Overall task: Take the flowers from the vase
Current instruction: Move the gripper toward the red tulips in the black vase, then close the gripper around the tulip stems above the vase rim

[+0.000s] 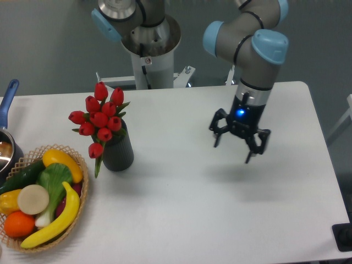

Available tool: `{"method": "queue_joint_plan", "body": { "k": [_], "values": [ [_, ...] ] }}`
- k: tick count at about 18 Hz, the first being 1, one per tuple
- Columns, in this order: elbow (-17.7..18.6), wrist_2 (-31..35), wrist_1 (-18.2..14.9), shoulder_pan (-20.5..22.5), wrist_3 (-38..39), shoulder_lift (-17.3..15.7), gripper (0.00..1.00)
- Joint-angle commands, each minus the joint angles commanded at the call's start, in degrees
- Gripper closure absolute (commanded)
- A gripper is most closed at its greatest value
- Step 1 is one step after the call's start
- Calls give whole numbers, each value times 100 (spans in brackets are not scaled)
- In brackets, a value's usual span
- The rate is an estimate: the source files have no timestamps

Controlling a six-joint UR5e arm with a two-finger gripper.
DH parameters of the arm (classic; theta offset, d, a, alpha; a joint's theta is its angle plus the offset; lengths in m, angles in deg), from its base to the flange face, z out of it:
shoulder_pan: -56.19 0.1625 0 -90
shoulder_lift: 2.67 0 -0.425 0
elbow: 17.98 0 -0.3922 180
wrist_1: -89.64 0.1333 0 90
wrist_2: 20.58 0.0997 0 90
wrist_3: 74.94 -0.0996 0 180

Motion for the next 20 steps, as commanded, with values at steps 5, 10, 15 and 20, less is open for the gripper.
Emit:
{"method": "queue_joint_plan", "body": {
  "k": [5,10,15,20],
  "values": [
    [763,-523,-18,-88,-53,-710,0],
    [1371,-751,-44,-492,-44,-1248,0],
    [1521,-892,-79,-1011,70,-1432,0],
    [1679,-1042,-88,-1064,97,-1556,0]
  ]
}}
